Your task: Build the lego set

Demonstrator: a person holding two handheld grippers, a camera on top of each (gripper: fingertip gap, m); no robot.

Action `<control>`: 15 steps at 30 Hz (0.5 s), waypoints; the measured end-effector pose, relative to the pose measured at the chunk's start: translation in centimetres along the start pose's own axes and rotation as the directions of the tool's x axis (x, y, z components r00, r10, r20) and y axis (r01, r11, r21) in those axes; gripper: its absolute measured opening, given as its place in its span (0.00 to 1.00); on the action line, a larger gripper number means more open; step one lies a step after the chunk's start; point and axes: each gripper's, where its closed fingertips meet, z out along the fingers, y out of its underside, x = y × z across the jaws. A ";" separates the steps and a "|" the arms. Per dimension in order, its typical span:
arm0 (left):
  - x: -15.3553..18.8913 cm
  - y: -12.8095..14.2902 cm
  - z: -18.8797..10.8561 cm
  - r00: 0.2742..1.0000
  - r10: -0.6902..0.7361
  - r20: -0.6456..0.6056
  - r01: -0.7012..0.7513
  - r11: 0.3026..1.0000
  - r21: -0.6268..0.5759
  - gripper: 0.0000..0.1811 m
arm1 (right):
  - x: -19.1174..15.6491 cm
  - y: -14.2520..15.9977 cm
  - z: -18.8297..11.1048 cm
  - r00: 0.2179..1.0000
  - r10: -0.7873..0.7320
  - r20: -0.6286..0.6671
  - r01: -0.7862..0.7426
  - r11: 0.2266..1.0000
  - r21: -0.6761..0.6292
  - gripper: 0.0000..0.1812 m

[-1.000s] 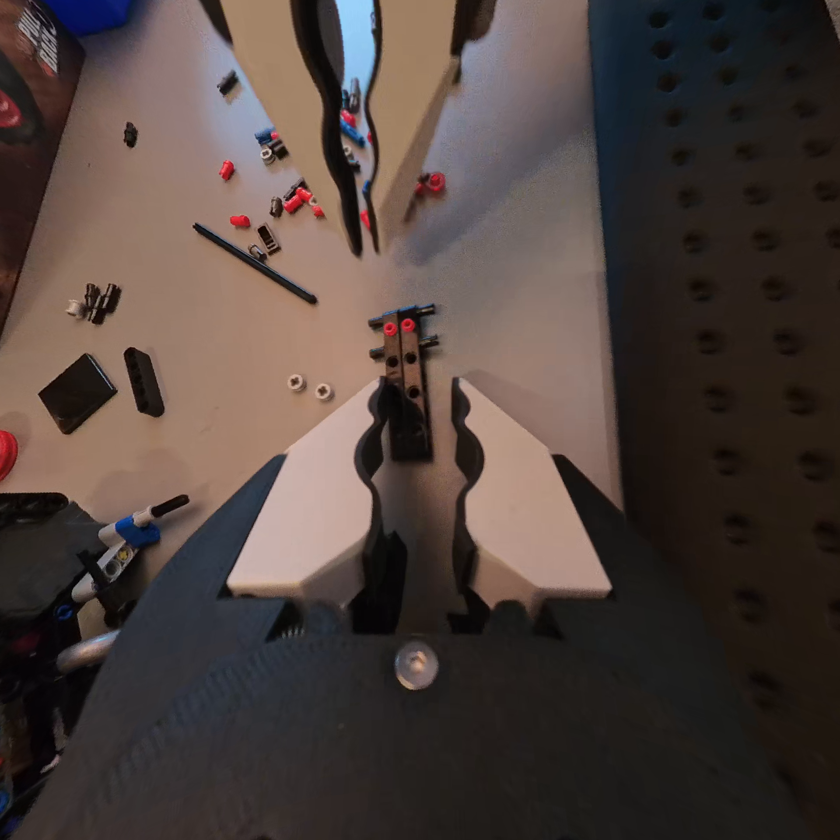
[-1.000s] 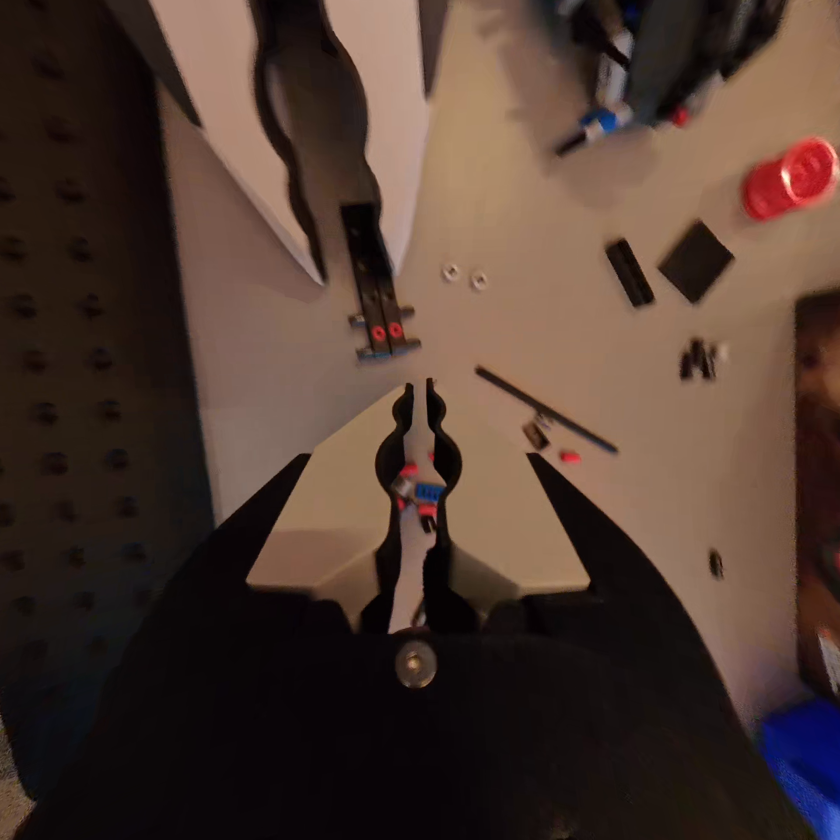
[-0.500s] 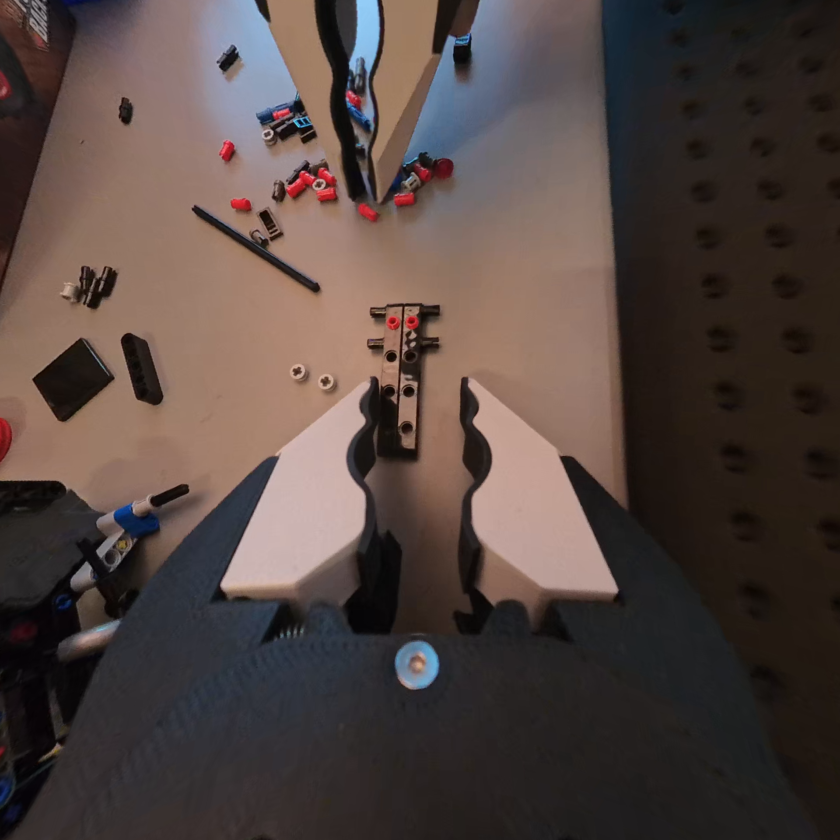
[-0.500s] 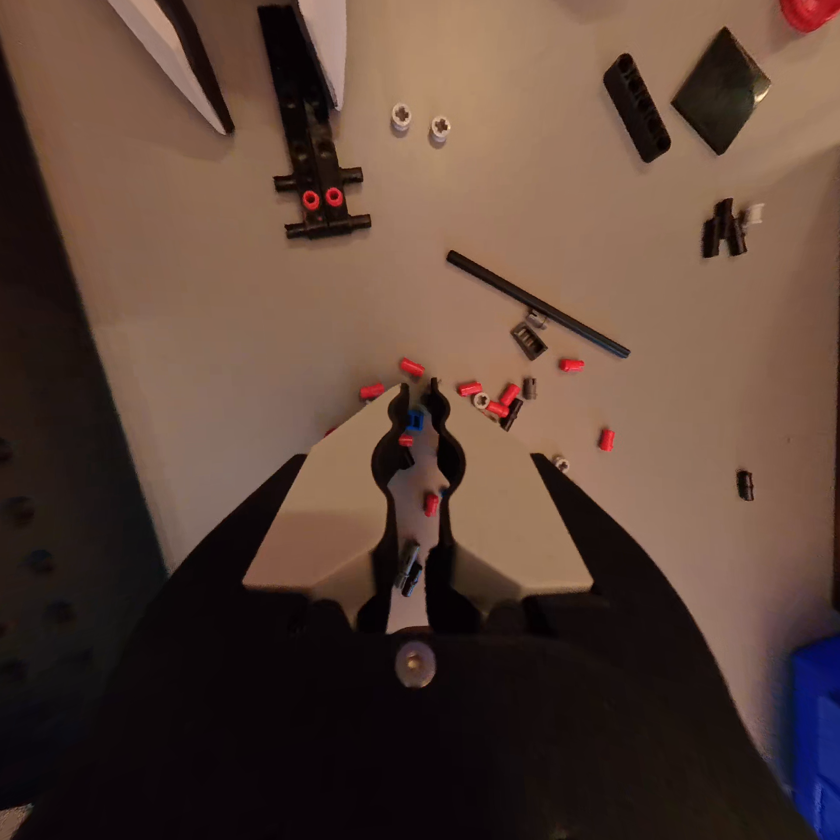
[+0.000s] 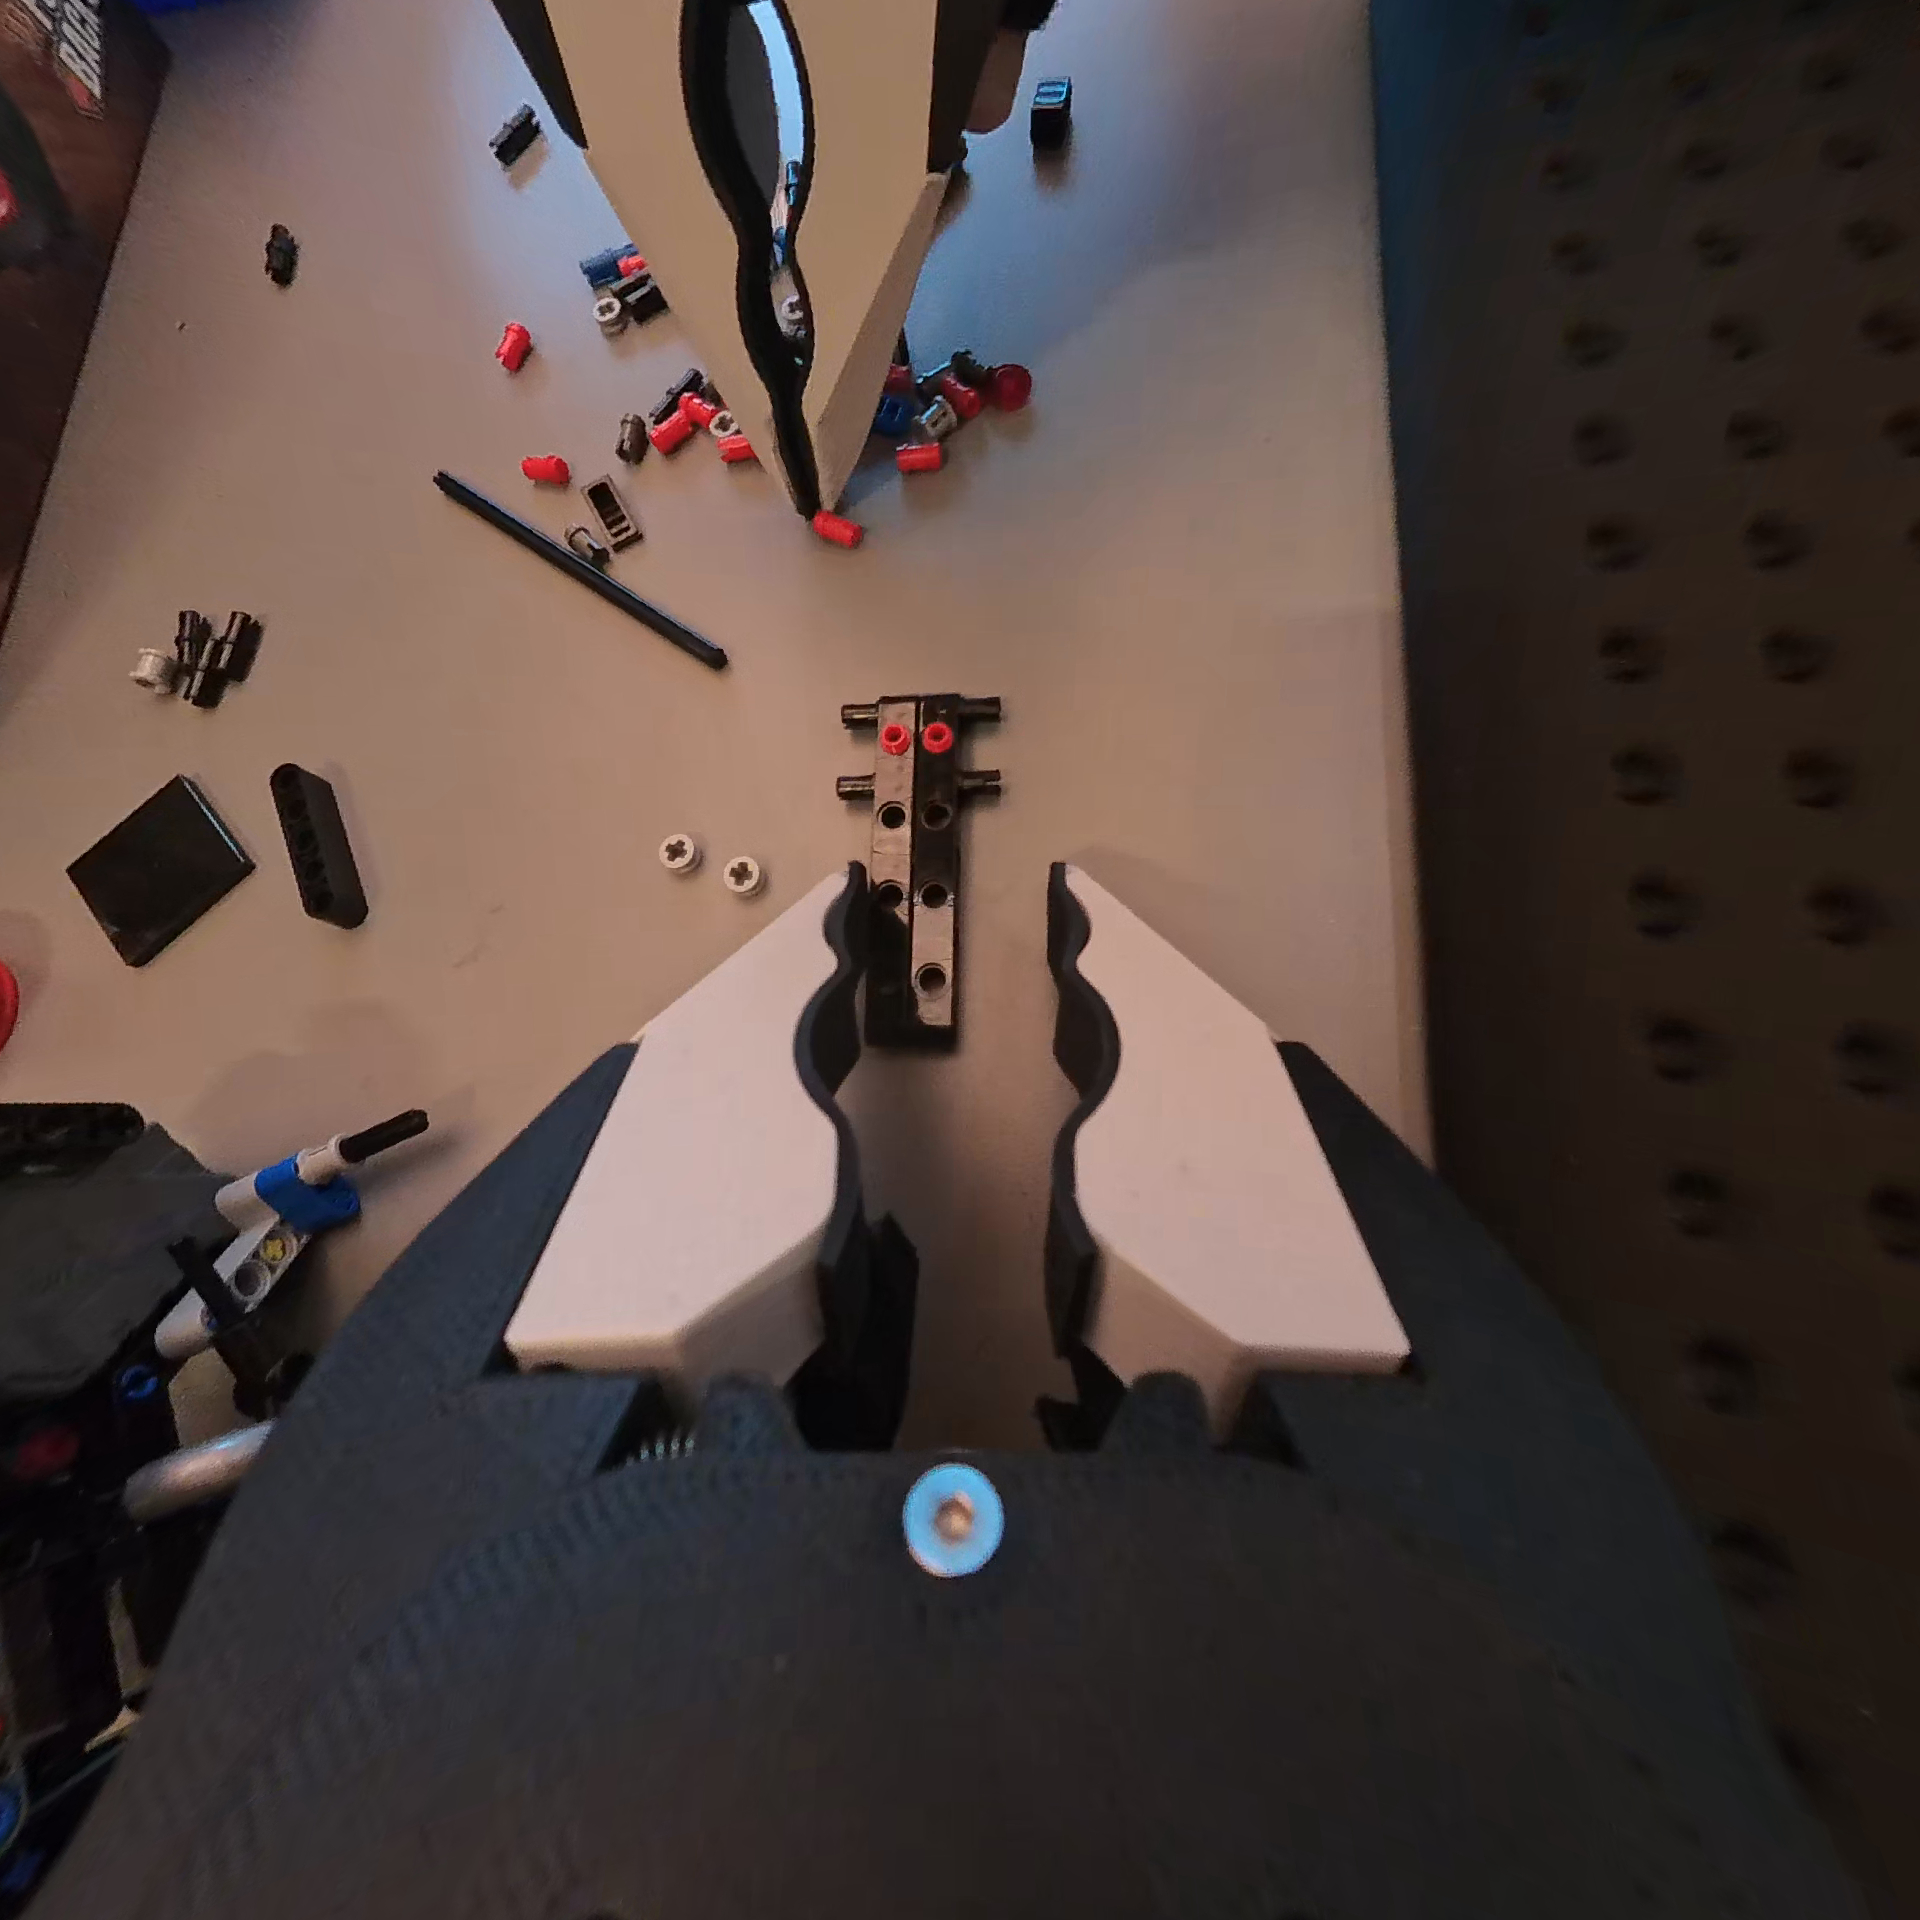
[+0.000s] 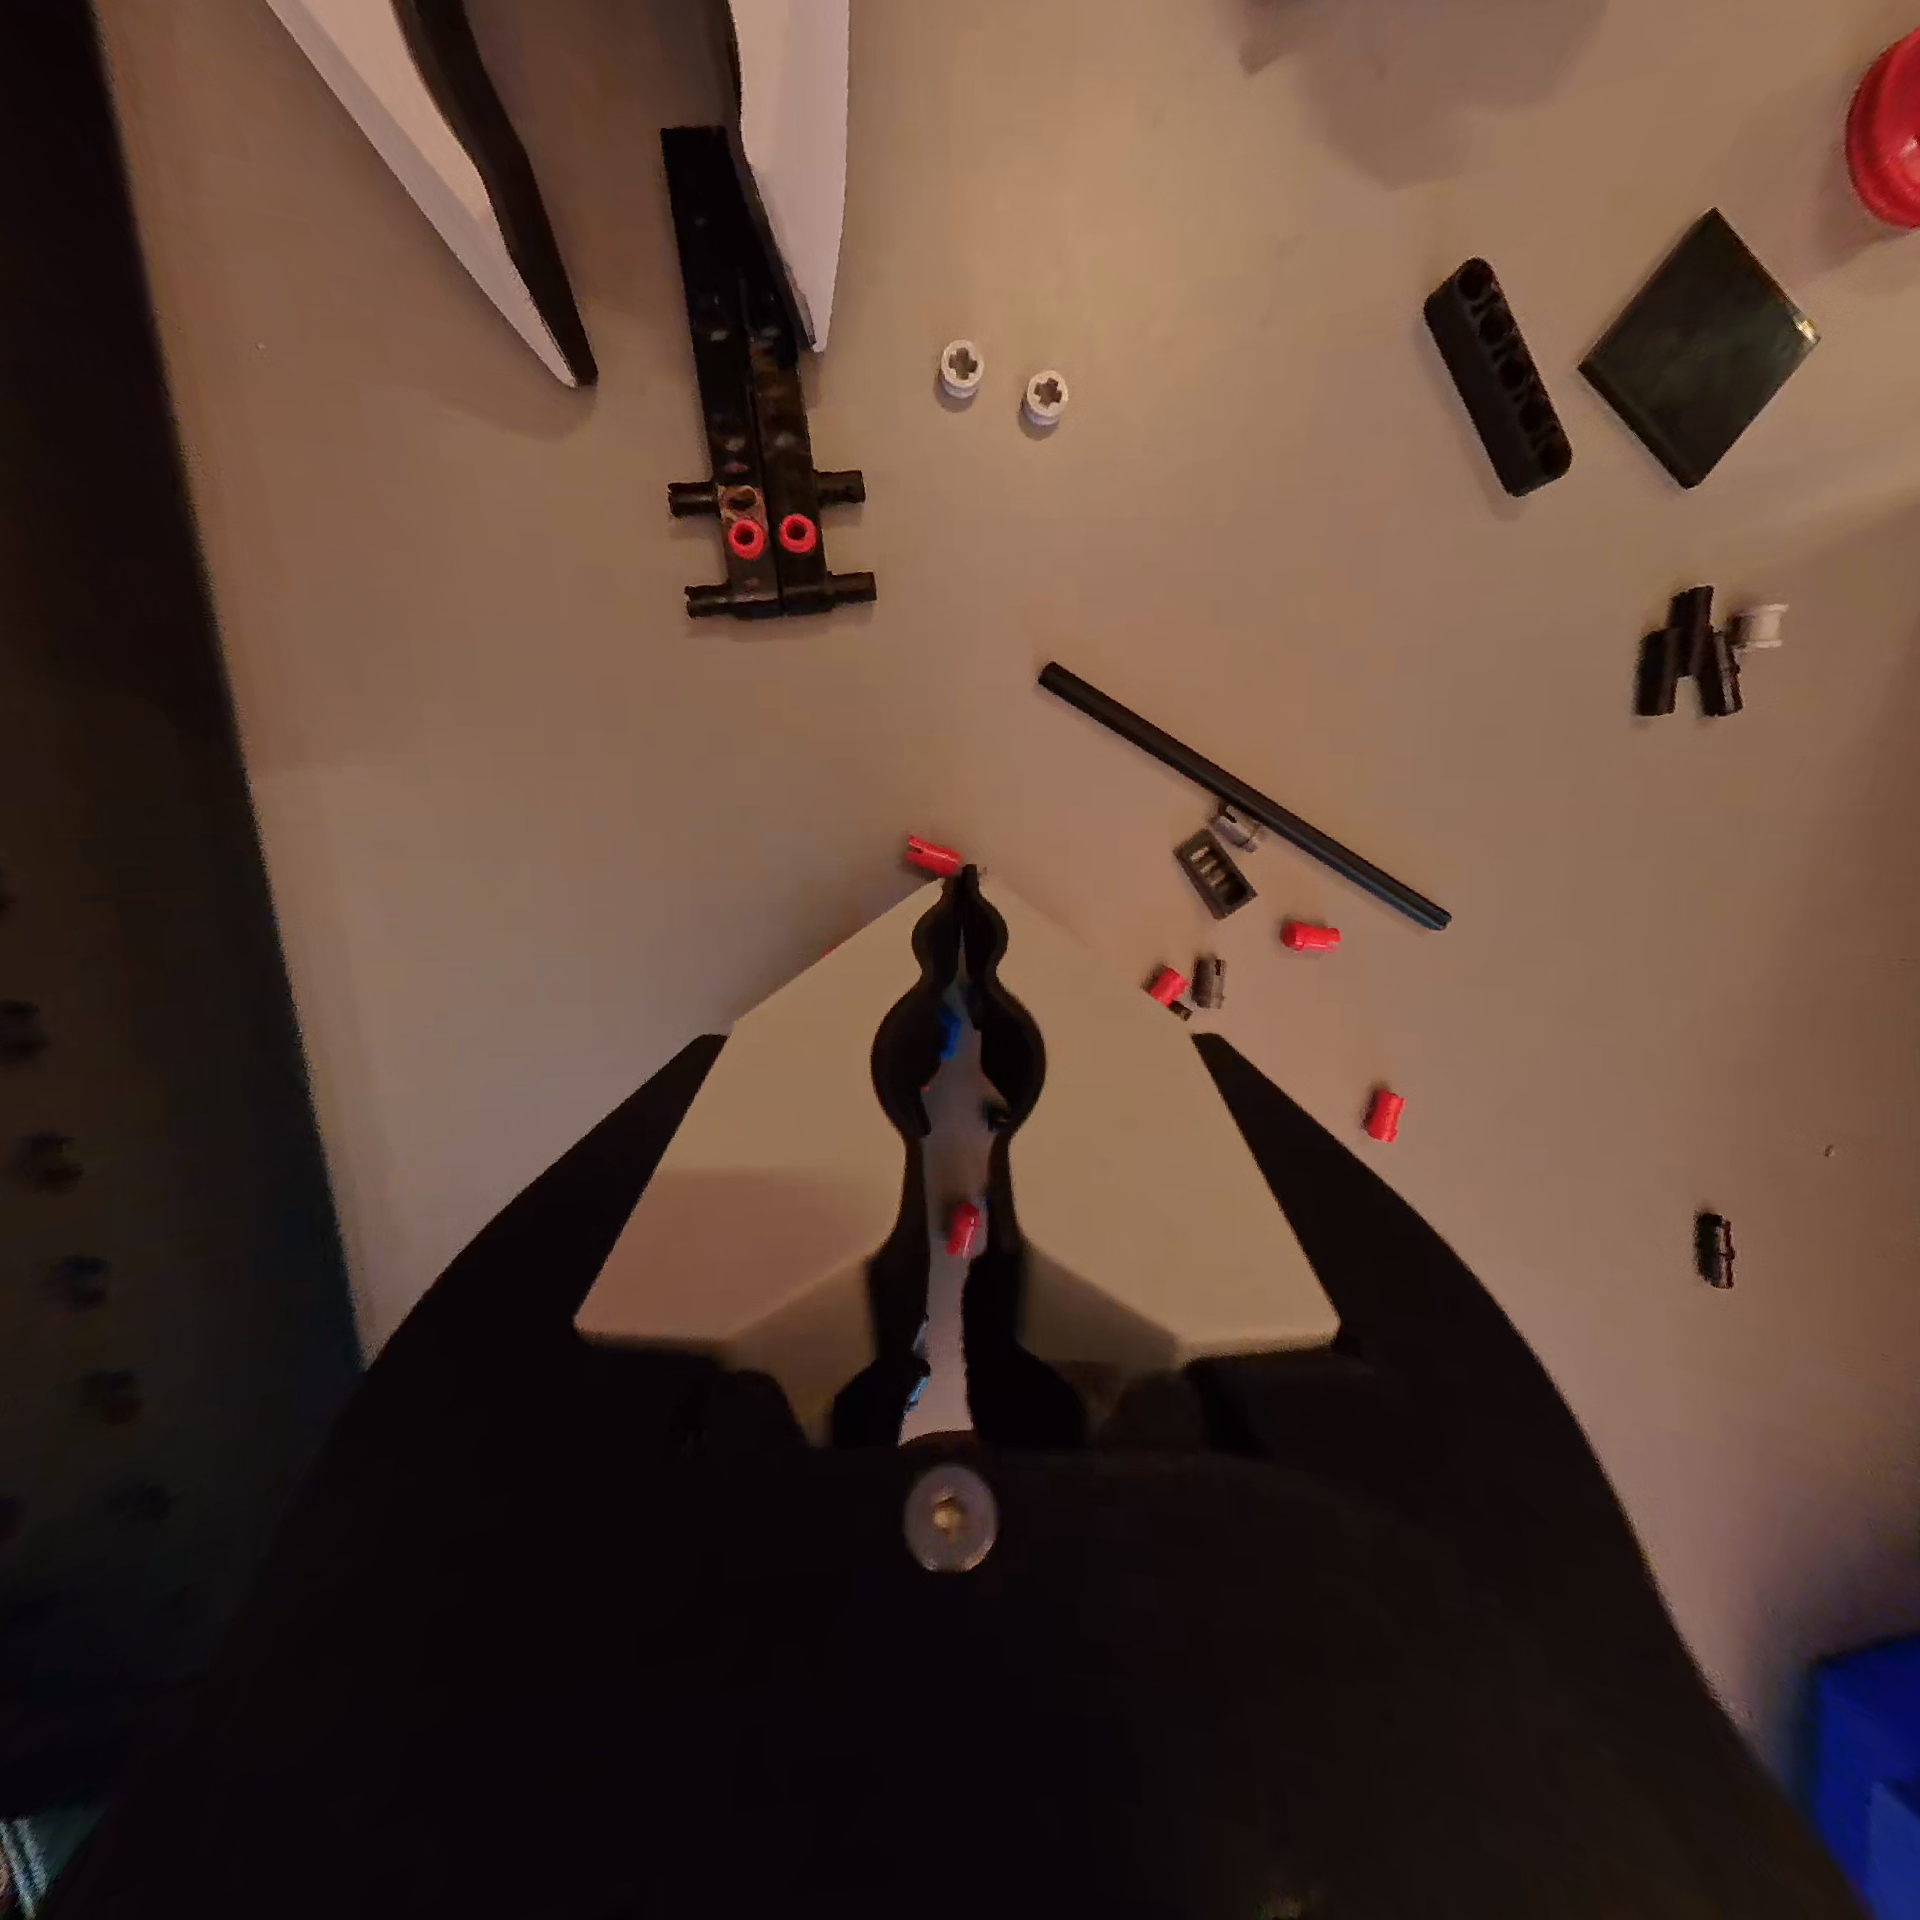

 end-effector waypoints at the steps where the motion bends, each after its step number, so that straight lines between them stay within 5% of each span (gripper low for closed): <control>1: 0.0 0.0 0.0 1.000 0.000 -0.001 0.000 1.000 0.000 0.18 | -0.1 -0.1 0.0 1.000 0.000 -0.001 0.000 1.000 0.004 0.00; 15: -0.1 0.0 -0.1 1.000 -0.003 0.002 0.002 1.000 0.004 0.19 | -0.9 -1.2 0.1 0.999 -0.019 0.046 0.017 0.999 0.040 0.01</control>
